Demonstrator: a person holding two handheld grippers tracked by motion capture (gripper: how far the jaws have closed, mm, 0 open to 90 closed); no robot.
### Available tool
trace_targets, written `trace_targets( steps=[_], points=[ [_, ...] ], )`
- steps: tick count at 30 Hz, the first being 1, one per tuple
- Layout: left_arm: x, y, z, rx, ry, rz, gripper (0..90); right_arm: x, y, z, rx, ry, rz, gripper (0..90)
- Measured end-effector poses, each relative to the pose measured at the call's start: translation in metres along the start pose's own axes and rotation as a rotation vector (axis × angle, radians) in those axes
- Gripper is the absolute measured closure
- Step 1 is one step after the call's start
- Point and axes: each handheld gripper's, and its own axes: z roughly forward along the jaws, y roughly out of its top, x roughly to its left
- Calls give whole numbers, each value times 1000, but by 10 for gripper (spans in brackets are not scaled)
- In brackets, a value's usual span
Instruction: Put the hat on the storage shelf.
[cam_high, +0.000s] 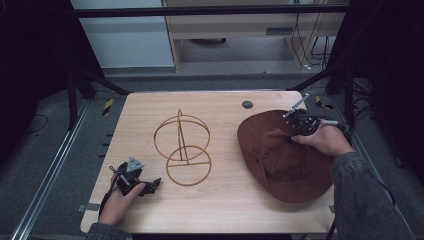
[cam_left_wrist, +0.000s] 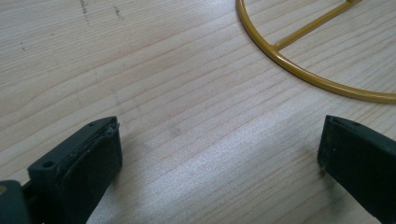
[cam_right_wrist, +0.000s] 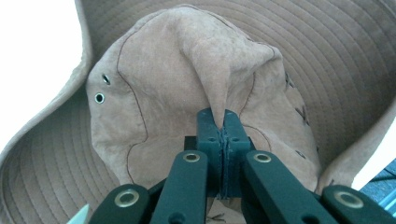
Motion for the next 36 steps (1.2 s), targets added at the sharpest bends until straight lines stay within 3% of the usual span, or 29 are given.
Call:
trace_targets(
  steps=[8,14,23,36],
  points=[
    [0,0,0,0,0,2,0,13,10,-25,-59,5,-19,892],
    [0,0,0,0,-1,1,0,26,20,-60,-154,2,-26,893],
    [0,0,0,1,-1,1,0,40,35,-99,-244,-6,-23,893],
    [0,0,0,3,-1,2,0,59,49,-136,-382,-10,-34,893]
  ],
)
